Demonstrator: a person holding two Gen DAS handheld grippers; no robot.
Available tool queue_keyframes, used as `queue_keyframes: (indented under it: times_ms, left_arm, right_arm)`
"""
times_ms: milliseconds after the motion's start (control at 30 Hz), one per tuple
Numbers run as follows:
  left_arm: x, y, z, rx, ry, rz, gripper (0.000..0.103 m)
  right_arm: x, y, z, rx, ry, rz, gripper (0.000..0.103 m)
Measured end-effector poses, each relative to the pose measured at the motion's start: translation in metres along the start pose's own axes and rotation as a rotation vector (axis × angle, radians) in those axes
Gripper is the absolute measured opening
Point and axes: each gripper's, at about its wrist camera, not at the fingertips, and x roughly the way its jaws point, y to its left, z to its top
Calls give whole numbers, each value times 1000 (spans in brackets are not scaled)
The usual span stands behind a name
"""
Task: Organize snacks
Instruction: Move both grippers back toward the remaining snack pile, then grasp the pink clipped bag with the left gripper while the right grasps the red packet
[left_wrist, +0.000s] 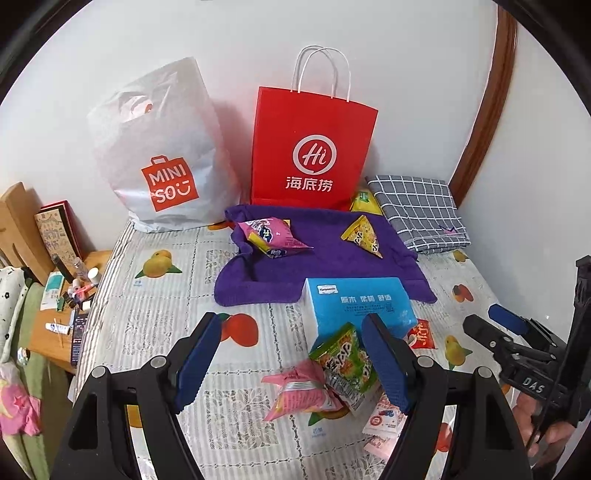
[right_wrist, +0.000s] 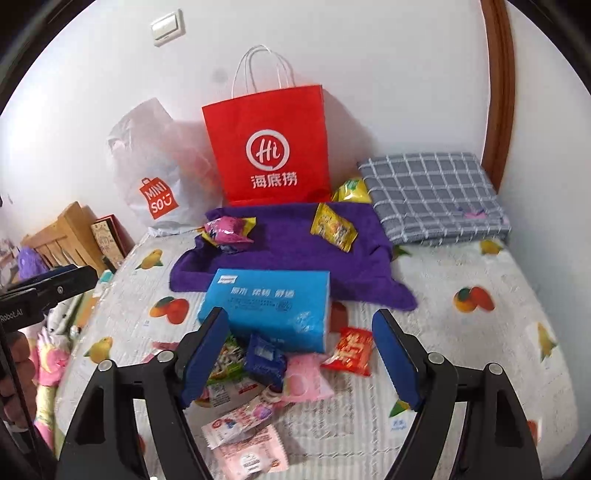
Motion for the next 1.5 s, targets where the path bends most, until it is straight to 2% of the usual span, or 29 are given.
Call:
queue_keyframes:
  times_ms: [133, 367, 500, 600, 667, 1033, 1267, 1333, 1400, 1500]
  left_arm:
    - [3, 8, -4, -25, 7, -3, 77]
    - [22, 18, -11, -60, 51, -16, 77]
    - [37, 22, -15, -62, 81, -11, 77]
    - [47, 25, -16, -69, 96, -12, 77]
    - [53, 26, -16, -73, 103, -11, 77]
    - [84, 31, -18, -91, 157, -3, 77]
    - [90, 28, -21, -80, 174, 3, 77]
    - [91, 28, -22, -75, 175, 3, 77]
    - [91, 28, -23, -70, 177, 4, 77]
    - [91, 28, -25, -73, 182, 1, 77]
  right_arm:
    - [1, -3, -5, 11, -10, 2, 80]
    - [24, -15, -21, 14, 41, -45, 75]
    - [46, -32, -33, 18, 83, -110, 66]
    - [61, -45, -37, 48, 107, -103, 56]
    - [71, -51, -38, 56, 120, -104, 53]
    - [123, -64, -36, 31, 197, -126, 52]
    - [142, -66, -35, 19, 227, -95, 52]
    - [148, -65, -36, 4, 236, -97, 43]
    - [146, -66, -37, 8, 218, -94, 40]
    - [136, -71, -38, 16, 211, -99, 40]
